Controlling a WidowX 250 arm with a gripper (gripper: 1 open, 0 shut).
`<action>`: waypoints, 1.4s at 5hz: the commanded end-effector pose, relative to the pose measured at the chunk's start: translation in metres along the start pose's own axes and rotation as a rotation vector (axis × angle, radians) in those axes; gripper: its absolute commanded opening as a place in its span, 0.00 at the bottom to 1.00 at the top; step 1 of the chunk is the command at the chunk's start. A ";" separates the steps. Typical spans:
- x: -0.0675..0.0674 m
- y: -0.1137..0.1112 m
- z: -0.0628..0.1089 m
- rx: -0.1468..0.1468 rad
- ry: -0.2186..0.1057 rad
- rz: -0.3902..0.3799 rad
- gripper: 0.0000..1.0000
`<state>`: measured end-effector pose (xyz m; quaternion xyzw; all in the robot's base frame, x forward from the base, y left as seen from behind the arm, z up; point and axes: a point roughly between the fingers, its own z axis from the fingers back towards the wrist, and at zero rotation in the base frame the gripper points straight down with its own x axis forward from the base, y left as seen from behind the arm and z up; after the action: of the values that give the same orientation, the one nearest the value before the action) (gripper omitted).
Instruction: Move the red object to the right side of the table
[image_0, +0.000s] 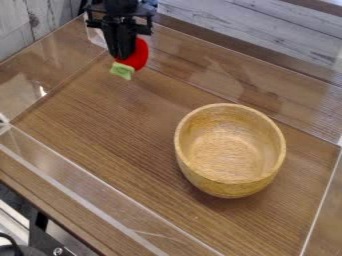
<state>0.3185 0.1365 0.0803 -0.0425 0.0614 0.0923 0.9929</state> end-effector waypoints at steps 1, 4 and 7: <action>0.010 -0.005 0.014 0.027 -0.052 -0.028 0.00; 0.019 -0.027 0.009 0.017 -0.034 -0.081 0.00; 0.034 -0.048 0.008 0.012 -0.030 -0.141 0.00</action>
<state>0.3530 0.0952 0.0686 -0.0480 0.0742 0.0257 0.9958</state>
